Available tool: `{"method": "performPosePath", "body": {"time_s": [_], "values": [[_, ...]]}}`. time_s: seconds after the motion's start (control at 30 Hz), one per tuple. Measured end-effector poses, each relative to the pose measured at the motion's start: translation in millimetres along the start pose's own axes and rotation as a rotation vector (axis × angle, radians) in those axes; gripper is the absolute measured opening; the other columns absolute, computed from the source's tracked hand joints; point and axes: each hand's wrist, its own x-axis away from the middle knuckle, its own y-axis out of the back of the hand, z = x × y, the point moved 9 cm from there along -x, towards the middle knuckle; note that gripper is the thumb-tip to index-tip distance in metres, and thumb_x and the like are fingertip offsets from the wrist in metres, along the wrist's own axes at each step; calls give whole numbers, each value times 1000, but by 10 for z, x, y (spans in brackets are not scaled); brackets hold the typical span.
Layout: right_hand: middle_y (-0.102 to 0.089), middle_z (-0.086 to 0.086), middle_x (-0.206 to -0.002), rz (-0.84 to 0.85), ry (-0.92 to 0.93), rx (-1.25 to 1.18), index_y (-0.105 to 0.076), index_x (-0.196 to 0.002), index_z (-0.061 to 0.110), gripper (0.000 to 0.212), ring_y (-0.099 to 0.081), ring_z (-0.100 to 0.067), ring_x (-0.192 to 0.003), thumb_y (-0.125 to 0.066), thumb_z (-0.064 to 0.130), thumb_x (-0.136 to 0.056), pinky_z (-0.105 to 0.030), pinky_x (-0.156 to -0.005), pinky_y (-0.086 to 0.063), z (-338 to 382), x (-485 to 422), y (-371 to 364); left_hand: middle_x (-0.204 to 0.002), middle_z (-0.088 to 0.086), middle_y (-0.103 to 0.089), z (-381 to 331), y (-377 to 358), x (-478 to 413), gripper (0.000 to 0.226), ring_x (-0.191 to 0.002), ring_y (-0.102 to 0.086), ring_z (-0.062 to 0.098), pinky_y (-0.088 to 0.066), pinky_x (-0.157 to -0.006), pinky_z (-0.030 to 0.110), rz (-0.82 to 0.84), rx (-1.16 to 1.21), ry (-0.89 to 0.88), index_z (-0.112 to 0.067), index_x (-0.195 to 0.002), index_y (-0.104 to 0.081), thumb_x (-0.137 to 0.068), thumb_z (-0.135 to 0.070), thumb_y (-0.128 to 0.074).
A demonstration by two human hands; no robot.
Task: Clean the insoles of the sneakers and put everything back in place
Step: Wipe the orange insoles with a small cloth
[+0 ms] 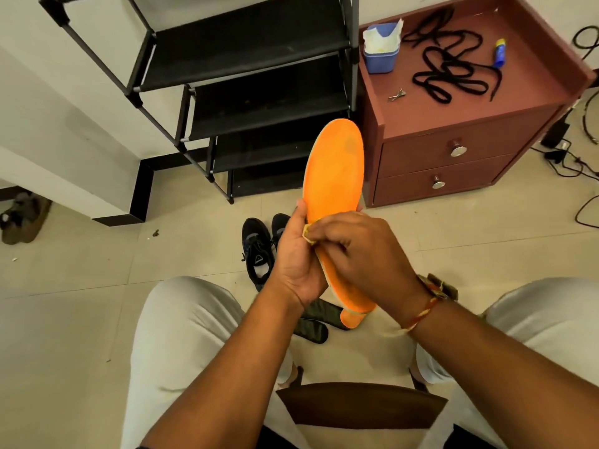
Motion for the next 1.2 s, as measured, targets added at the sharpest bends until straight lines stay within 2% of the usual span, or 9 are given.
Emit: {"method": "performPosePath", "body": {"time_s": [0.17, 0.3, 0.43, 0.63, 0.77, 0.9, 1.03, 1.13, 1.2], "values": [[-74, 4, -106, 9, 16, 34, -77, -100, 18, 20, -67, -16, -99, -61, 12, -88, -34, -92, -52, -8, -22, -2, -135, 21, -62, 32, -1, -2, 70, -128, -58, 34, -39, -114, 47, 3, 37, 14, -2, -130, -63, -103, -59, -34], [-74, -4, -107, -142, -46, 148, -75, -104, 11, 17, -67, -23, -101, -62, 9, -93, -41, -93, -53, -320, -107, 300, -130, 19, -66, 179, -72, 30, 64, -123, -61, 35, -44, -107, 47, 6, -28, 48, -10, -131, -61, -102, -59, -33], [-75, -6, -105, -269, -152, 144, -76, -103, 10, 16, -68, -22, -99, -65, 7, -92, -43, -90, -56, -588, -140, 543, -116, 20, -71, 276, -74, 51, 67, -98, -60, 32, -52, -91, 42, 12, -124, 102, -12, -127, -62, -97, -65, -34], [-74, 5, -107, -55, -55, -12, -77, -103, 19, 20, -67, -10, -102, -64, 10, -90, -36, -94, -53, -117, -33, 130, -132, 21, -64, 72, -54, 32, 67, -124, -61, 32, -46, -107, 45, 5, -13, 28, -5, -130, -62, -102, -59, -35], [-74, 4, -106, -6, -2, 22, -76, -101, 19, 21, -67, -17, -99, -60, 13, -89, -39, -90, -53, -2, -3, 2, -135, 21, -62, 32, 0, -5, 70, -129, -57, 33, -43, -109, 45, -14, 28, 12, -2, -133, -59, -101, -60, -36], [-75, -10, -102, -172, -103, 177, -76, -102, 7, 20, -69, -29, -94, -60, 13, -91, -45, -85, -58, -414, -123, 398, -124, 19, -68, 112, -14, 10, 69, -104, -66, 32, -52, -92, 44, -17, -63, 22, -9, -122, -69, -101, -63, -32], [-75, -10, -102, -290, -198, 183, -77, -101, 6, 18, -70, -26, -95, -63, 12, -92, -44, -87, -58, -641, -116, 652, -117, 17, -71, 148, -59, 22, 75, -87, -65, 26, -56, -80, 38, 11, -115, 56, -11, -114, -77, -99, -67, -29], [-75, -5, -106, -182, -93, 121, -76, -104, 11, 17, -68, -21, -99, -64, 10, -92, -39, -90, -56, -251, -38, 379, -125, 19, -68, 93, -41, 31, 71, -106, -69, 31, -53, -93, 44, -25, -79, 15, -8, -131, -63, -101, -64, -30], [-74, 0, -108, -91, -27, 65, -76, -104, 15, 19, -67, -17, -101, -61, 13, -92, -34, -92, -53, 6, 9, 176, -130, 19, -66, 65, -18, 33, 70, -120, -64, 33, -48, -102, 46, -36, -32, -4, -8, -124, -69, -102, -62, -31]]}}
